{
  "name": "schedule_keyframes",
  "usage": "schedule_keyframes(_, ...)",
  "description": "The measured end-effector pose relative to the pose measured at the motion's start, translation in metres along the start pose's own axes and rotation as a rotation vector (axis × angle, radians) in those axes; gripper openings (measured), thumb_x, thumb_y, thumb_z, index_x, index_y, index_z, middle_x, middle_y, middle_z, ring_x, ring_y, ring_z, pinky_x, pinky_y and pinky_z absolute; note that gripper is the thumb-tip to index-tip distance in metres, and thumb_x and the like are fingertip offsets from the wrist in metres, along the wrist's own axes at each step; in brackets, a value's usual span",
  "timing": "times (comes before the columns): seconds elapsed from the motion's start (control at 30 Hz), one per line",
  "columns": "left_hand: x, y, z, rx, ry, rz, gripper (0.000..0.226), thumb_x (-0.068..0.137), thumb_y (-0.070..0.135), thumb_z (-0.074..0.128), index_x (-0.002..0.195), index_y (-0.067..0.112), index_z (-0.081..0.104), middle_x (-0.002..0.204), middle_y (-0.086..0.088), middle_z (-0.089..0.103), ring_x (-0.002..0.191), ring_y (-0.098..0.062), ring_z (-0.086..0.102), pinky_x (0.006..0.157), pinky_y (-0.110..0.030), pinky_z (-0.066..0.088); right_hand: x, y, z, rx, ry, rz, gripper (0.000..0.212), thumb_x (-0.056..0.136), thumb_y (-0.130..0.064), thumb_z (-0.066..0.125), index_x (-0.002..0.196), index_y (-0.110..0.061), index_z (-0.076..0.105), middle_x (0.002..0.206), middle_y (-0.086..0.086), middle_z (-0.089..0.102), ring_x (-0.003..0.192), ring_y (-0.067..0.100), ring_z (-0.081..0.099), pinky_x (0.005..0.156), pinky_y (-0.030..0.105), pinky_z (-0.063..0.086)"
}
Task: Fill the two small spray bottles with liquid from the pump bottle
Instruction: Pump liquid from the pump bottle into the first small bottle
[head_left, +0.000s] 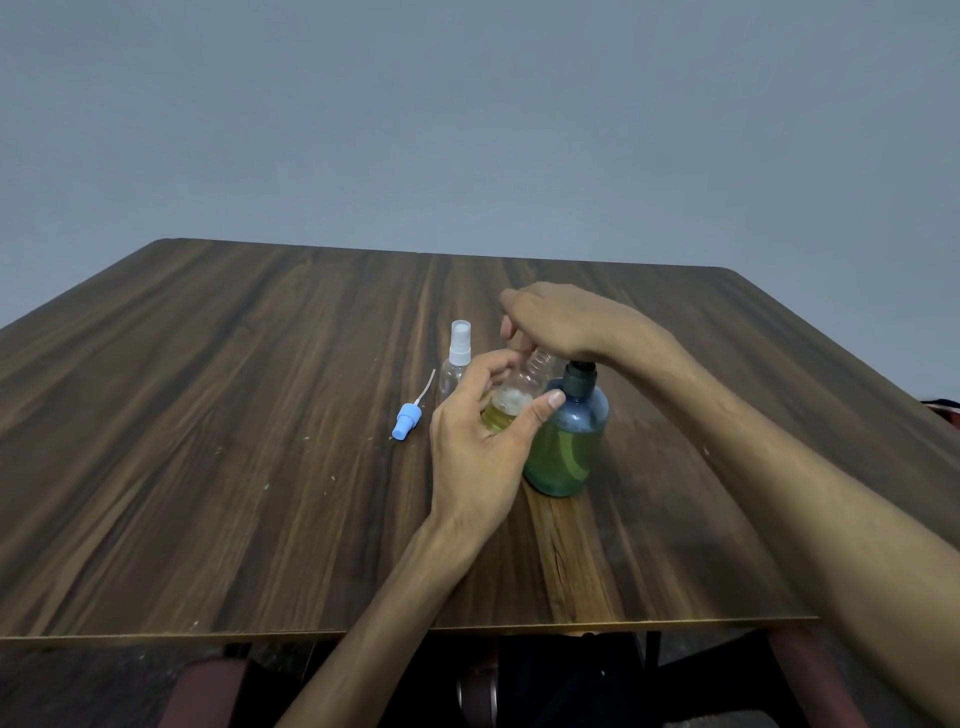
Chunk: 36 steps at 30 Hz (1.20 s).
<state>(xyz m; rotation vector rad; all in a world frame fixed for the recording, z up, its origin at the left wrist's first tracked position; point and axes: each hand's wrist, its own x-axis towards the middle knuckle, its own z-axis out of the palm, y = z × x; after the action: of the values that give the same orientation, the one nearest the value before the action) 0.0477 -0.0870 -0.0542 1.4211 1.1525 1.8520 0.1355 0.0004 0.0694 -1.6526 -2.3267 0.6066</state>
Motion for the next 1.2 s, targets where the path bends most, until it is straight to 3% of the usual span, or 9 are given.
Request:
schedule_keyframes(0.07,0.0,0.001,0.0,0.005,0.004,-0.006,0.037,0.087,0.017,0.087,0.119,0.021,0.068,0.11,0.003,0.077,0.107,-0.02,0.074,0.094,-0.045,0.061,0.001,-0.001,-0.001,0.003,0.011,-0.014,0.069,0.087,-0.044,0.019,0.111,0.002,0.063,0.104,0.02,0.074,0.086,0.031,0.068,0.097,0.054,0.053)
schedule_keyframes(0.17,0.001,0.0,0.001,-0.003,0.006,-0.008,0.037,0.087,0.015,0.087,0.118,0.017,0.069,0.112,0.002,0.077,0.109,-0.019,0.074,0.095,-0.047,0.061,-0.001,0.0,0.004,-0.059,0.006,-0.022,0.071,0.078,-0.047,0.018,0.106,-0.004,0.067,0.104,0.015,0.075,0.1,0.035,0.069,0.097,0.054,0.053)
schedule_keyframes(0.33,-0.001,0.0,0.0,0.01,0.009,-0.008,0.038,0.086,0.017,0.088,0.119,0.017,0.069,0.11,0.003,0.077,0.106,-0.019,0.074,0.094,-0.044,0.061,0.0,-0.002,-0.001,0.0,0.011,-0.019,0.076,0.08,-0.047,0.017,0.113,0.003,0.064,0.106,0.022,0.074,0.084,0.032,0.064,0.091,0.048,0.053)
schedule_keyframes(0.5,0.0,0.001,0.001,-0.003,0.005,-0.014,0.037,0.086,0.014,0.088,0.117,0.016,0.069,0.11,0.002,0.077,0.106,-0.02,0.075,0.094,-0.046,0.061,-0.001,-0.001,0.003,-0.064,-0.005,0.001,0.067,0.085,-0.047,0.021,0.11,-0.007,0.068,0.104,0.012,0.075,0.103,0.033,0.068,0.1,0.052,0.052)
schedule_keyframes(0.63,0.0,0.002,0.001,0.009,0.015,-0.009,0.038,0.085,0.015,0.089,0.117,0.018,0.069,0.108,0.006,0.076,0.106,-0.016,0.074,0.093,-0.04,0.061,0.0,0.0,-0.002,0.001,0.012,-0.006,0.069,0.089,-0.042,0.02,0.116,0.003,0.064,0.107,0.021,0.075,0.095,0.036,0.067,0.094,0.047,0.053)
schedule_keyframes(0.77,0.0,0.002,0.002,-0.007,0.01,-0.013,0.037,0.084,0.011,0.089,0.115,0.014,0.07,0.11,0.004,0.077,0.107,-0.016,0.074,0.095,-0.039,0.061,-0.004,-0.002,0.004,-0.075,-0.01,0.004,0.065,0.089,-0.043,0.02,0.111,-0.005,0.067,0.109,0.015,0.073,0.103,0.034,0.067,0.099,0.054,0.052)
schedule_keyframes(0.87,0.0,0.001,0.002,-0.004,0.012,-0.013,0.037,0.084,0.013,0.089,0.115,0.015,0.07,0.108,0.005,0.076,0.105,-0.016,0.074,0.093,-0.038,0.061,-0.007,-0.004,-0.001,-0.039,-0.006,0.006,0.07,0.086,-0.044,0.02,0.113,0.002,0.065,0.109,0.02,0.075,0.105,0.038,0.067,0.1,0.055,0.051)
schedule_keyframes(1.07,0.0,0.004,0.001,-0.004,0.006,-0.024,0.036,0.085,0.013,0.089,0.116,0.014,0.07,0.11,0.002,0.077,0.107,-0.018,0.074,0.095,-0.044,0.061,-0.009,-0.006,0.0,-0.127,-0.031,-0.017,0.071,0.082,-0.048,0.018,0.107,-0.006,0.068,0.109,0.014,0.073,0.102,0.033,0.067,0.099,0.054,0.052)
schedule_keyframes(1.2,-0.001,0.005,0.001,0.005,0.013,-0.037,0.038,0.084,0.015,0.089,0.116,0.019,0.07,0.109,0.006,0.076,0.107,-0.014,0.073,0.095,-0.039,0.06,-0.006,-0.009,-0.006,-0.082,-0.045,-0.043,0.067,0.079,-0.043,0.018,0.102,0.002,0.061,0.104,0.023,0.075,0.09,0.035,0.067,0.099,0.056,0.052)
